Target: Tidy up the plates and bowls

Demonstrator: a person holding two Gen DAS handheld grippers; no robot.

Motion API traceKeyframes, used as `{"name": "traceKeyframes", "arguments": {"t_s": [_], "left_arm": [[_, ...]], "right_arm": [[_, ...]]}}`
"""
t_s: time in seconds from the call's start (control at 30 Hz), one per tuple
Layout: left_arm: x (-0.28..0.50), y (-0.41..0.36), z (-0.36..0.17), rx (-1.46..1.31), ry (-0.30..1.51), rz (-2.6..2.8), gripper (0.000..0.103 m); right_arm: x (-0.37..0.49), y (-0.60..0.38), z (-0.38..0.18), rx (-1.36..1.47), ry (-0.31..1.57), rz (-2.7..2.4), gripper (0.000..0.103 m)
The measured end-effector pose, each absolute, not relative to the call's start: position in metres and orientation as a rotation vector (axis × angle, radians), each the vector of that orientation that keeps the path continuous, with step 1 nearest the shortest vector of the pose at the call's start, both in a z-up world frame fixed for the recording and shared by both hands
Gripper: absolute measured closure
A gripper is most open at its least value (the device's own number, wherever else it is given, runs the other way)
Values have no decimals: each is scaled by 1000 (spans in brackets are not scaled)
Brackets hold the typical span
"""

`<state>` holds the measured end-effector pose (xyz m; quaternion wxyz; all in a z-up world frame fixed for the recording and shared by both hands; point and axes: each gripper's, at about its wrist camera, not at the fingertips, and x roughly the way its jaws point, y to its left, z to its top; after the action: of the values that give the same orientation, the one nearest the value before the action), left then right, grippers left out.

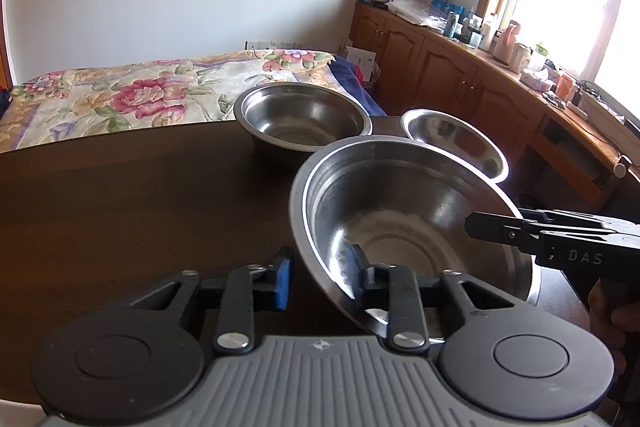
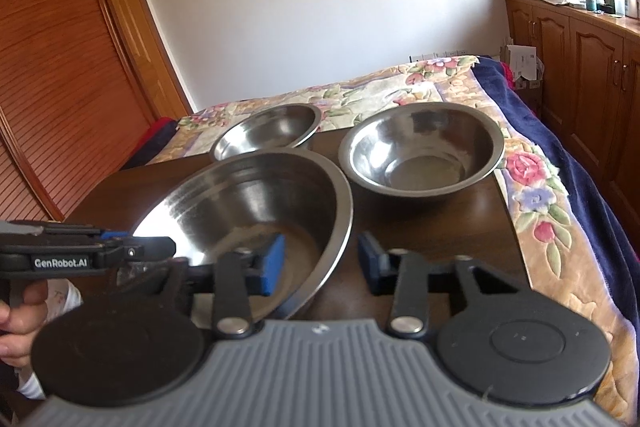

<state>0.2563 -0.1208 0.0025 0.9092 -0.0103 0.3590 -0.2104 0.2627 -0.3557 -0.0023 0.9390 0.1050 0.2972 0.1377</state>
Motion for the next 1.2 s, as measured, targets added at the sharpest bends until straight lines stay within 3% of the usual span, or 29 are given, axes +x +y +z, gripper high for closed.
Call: {"name": "traceKeyframes", "arguments": {"t_s": [0.03, 0.3, 1.2], "left_arm": [[256, -121, 3, -21, 742, -435, 79], [247, -113, 7, -57, 745, -441, 80], [197, -80, 34, -77, 649, -461, 79]], "right_arm": [[262, -355, -2, 217, 610, 287, 76], [254, -351, 2, 226, 603, 288, 78], [219, -324, 30, 177, 544, 309, 79]]}}
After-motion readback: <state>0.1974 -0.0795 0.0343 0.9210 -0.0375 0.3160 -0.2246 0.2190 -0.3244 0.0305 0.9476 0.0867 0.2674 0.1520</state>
